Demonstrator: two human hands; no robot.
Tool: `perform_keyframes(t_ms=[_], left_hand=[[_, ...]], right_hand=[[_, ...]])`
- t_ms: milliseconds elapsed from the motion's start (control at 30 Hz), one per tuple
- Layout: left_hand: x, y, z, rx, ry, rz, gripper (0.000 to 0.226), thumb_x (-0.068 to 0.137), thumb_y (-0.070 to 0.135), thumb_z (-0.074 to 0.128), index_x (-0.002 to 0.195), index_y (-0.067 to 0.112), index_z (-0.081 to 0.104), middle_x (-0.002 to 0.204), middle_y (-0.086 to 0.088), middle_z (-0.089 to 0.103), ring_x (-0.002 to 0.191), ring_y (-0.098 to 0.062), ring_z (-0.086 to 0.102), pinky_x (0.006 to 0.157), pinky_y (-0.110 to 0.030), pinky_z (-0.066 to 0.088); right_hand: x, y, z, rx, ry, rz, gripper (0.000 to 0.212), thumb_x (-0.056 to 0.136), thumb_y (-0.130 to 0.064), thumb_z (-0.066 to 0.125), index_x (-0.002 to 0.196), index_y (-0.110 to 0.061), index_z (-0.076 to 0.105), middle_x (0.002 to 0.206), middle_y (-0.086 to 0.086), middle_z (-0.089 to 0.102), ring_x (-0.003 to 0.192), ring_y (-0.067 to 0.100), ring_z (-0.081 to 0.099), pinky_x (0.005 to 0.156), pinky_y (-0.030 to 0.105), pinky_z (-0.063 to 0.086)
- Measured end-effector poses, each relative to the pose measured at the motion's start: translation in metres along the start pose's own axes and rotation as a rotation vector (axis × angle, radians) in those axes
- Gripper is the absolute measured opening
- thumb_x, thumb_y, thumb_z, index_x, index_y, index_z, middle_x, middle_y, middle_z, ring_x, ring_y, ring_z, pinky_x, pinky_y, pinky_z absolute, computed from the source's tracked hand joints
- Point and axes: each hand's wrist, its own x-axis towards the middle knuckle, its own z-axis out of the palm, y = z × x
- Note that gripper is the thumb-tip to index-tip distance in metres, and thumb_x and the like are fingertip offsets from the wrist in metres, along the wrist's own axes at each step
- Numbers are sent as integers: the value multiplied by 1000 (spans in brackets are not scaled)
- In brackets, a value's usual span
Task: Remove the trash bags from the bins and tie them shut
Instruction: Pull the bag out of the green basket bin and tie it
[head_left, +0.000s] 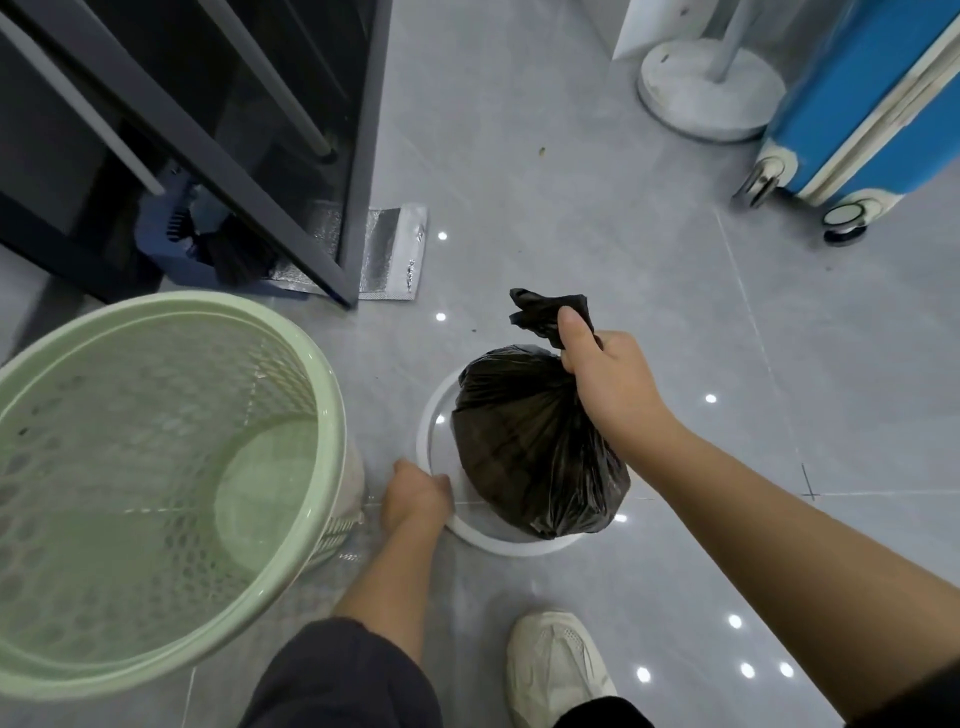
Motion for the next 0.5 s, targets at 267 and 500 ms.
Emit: perform_keyframes(t_ms=[267,500], left_hand=[[-40,30,-45,-163,94,174,34,90,28,57,112,3,51,112,-18,62,97,-35,59,69,-31,37],[-90,71,-102,-230,130,444,30,81,31,65,96,9,50,95,-11,64,81,-30,62,66,-32,50]], right_hand=[[-9,-30,-21,-47,50,-8,50,96,-44,41,57,-18,25,54,-3,23,48,12,22,50,29,18],[-26,-68,-41,-158,141,-9,54,98,-40,38,50,-15,27,50,0,30,48,18,31,51,33,23]])
